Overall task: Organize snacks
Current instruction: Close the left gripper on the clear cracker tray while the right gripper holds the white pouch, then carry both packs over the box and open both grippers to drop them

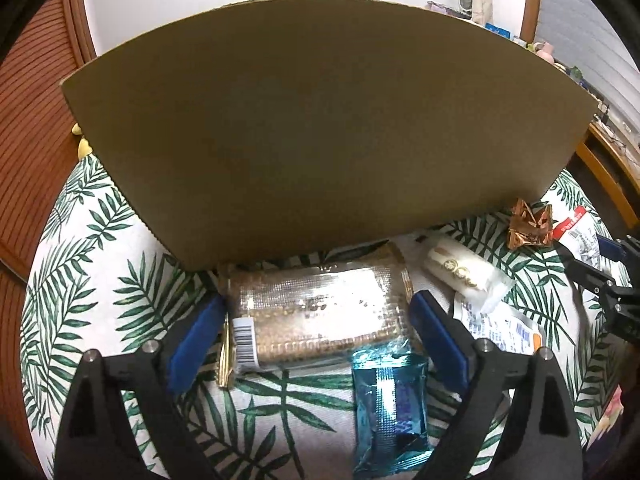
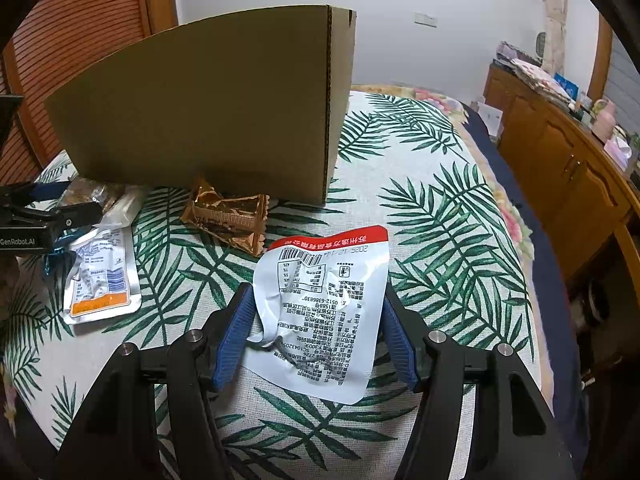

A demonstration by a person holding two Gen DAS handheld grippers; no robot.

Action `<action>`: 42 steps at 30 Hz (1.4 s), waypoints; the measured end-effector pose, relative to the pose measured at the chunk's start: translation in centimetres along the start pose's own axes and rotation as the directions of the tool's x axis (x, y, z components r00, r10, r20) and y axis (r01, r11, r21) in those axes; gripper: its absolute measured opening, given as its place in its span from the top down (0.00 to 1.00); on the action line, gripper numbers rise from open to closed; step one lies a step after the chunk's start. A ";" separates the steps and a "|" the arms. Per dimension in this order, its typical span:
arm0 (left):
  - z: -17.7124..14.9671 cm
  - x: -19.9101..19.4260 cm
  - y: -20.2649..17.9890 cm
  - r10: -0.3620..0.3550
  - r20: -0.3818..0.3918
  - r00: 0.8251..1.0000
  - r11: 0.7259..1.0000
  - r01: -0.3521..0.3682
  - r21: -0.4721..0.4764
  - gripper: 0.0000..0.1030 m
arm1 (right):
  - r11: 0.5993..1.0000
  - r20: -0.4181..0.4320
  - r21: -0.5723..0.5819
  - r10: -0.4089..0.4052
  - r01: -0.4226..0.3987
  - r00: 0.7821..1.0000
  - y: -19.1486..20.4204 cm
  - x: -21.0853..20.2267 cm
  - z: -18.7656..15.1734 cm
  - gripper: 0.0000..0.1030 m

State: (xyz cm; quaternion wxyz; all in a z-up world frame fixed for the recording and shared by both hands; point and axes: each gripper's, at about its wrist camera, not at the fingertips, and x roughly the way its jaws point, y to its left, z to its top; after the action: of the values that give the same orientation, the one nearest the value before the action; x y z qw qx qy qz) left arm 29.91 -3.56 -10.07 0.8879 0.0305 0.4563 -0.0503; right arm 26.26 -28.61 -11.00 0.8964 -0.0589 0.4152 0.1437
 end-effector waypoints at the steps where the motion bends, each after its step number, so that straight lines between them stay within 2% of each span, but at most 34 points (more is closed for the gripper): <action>1: 0.0 0.0 0.1 -0.010 -0.001 1.000 1.000 0.010 0.003 0.08 | 1.000 0.000 0.000 0.000 0.000 1.000 0.0 0.0 0.0 0.38; 8: -0.7 -0.2 1.8 -0.063 -0.008 0.998 0.998 0.063 0.002 0.08 | 1.000 0.000 0.000 0.000 0.000 1.000 0.0 0.0 0.0 0.38; 14: -1.3 -1.3 2.5 -0.068 0.011 0.998 0.998 0.068 0.015 0.23 | 1.000 0.000 0.000 0.000 0.000 1.000 0.0 0.0 0.0 0.38; 18: -2.2 -2.3 3.2 -0.082 0.023 0.996 0.997 0.082 0.010 0.26 | 1.000 0.000 0.001 0.000 0.000 1.000 0.0 0.0 0.0 0.38; 29: -3.1 -8.4 4.4 -0.126 0.169 0.978 0.990 0.134 -0.034 0.27 | 1.000 -0.006 -0.008 0.009 -0.009 1.000 0.0 0.0 -0.1 0.40; 36: -3.4 -11.2 2.4 -0.166 0.211 0.963 0.986 0.168 0.007 0.27 | 0.999 -0.015 -0.028 0.040 -0.040 0.999 0.3 -1.3 -1.3 0.45; 42: -3.5 -11.9 1.1 -0.193 0.224 0.955 0.981 0.193 0.024 0.26 | 0.998 0.016 -0.013 0.061 -0.060 0.998 0.8 -3.1 -1.6 0.45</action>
State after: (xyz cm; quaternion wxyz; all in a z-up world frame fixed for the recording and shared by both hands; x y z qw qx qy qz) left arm 20.38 -1.39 -2.45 0.9247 -0.0192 0.3534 -0.1403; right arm 22.91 -28.83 -9.64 0.8946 -0.0509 0.4085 0.1739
